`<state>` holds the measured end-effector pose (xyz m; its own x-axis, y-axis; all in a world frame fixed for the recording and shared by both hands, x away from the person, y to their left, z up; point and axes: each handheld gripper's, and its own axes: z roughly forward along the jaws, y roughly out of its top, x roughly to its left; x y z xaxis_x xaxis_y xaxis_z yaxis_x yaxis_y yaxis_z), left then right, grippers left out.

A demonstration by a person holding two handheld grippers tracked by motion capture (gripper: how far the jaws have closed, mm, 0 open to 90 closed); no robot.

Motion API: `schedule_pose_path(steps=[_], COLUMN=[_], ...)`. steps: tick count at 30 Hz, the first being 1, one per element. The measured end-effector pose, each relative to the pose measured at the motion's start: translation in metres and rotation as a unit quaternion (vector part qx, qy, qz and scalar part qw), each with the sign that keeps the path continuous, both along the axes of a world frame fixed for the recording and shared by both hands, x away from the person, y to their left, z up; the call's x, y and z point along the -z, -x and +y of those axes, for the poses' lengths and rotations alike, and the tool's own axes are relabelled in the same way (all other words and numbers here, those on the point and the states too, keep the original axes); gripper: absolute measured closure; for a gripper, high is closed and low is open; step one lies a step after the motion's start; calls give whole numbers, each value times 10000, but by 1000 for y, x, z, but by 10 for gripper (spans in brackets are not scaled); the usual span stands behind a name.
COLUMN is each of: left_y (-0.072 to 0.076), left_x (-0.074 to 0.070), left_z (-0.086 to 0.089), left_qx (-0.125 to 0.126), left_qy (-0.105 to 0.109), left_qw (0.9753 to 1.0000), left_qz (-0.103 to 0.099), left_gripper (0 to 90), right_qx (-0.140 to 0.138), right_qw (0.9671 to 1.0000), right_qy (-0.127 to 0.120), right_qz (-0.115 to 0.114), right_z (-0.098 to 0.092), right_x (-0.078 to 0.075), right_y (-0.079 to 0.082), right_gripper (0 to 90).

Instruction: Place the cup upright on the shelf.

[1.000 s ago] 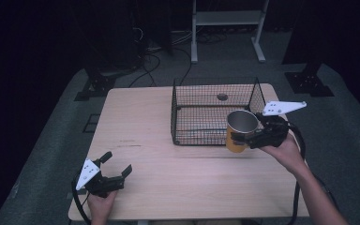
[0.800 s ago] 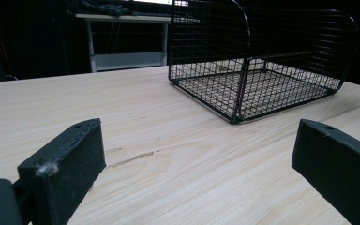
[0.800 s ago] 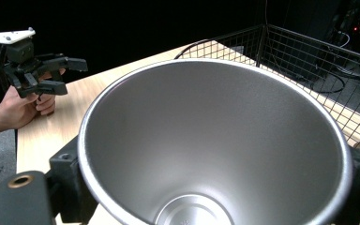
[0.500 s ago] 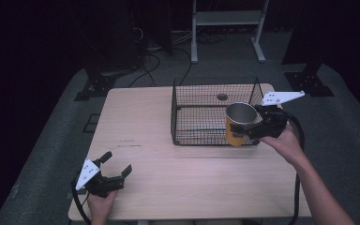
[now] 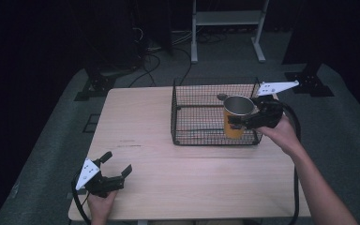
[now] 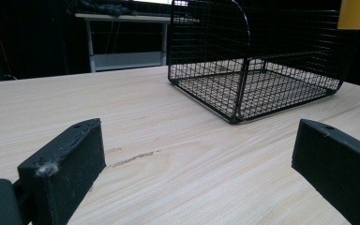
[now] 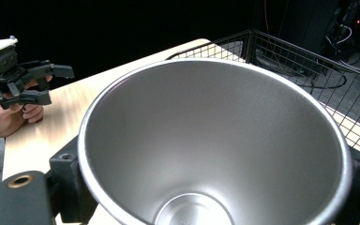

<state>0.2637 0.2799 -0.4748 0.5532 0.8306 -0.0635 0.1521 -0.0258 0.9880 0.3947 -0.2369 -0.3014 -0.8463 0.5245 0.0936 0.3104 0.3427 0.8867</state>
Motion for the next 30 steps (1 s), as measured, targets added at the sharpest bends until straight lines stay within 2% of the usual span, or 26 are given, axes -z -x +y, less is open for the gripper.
schedule_pose_path(steps=[30], left_y=[0], left_x=[0], left_z=[1], left_qx=[5], left_qy=[48], left_qw=[10000], left_qz=[4], left_gripper=[23], right_qx=[-14], right_qw=[9995], right_qy=[175], right_qz=[268], right_z=[21], right_x=[4], right_y=[-56], right_gripper=[122])
